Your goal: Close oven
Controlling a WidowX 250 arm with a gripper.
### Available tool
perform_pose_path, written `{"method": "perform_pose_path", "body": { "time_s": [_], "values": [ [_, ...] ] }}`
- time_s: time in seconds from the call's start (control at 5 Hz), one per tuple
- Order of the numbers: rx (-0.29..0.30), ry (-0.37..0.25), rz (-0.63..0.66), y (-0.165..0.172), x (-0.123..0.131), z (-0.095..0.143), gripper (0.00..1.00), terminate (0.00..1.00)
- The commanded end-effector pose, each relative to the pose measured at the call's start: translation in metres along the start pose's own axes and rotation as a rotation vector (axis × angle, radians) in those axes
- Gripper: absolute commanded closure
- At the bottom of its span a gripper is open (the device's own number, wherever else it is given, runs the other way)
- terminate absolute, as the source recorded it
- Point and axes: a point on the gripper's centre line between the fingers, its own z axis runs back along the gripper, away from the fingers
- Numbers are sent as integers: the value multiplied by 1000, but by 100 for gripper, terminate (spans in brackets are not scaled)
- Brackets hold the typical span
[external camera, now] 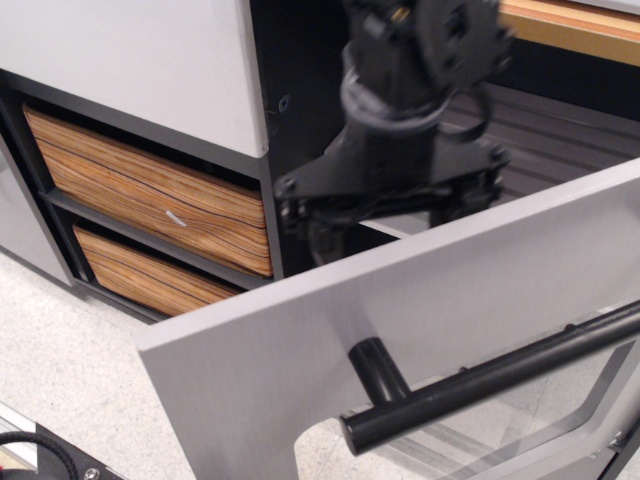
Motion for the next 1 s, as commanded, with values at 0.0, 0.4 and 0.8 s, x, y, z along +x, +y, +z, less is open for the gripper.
{"method": "perform_pose_path", "body": {
  "time_s": [0.0, 0.4, 0.8],
  "values": [
    [-61, -16, 70, -17, -4, 54, 0, 0],
    [-100, 67, 84, -11, -23, 96, 0, 0],
    [-61, 193, 73, -16, -53, 105, 0, 0]
  ]
}}
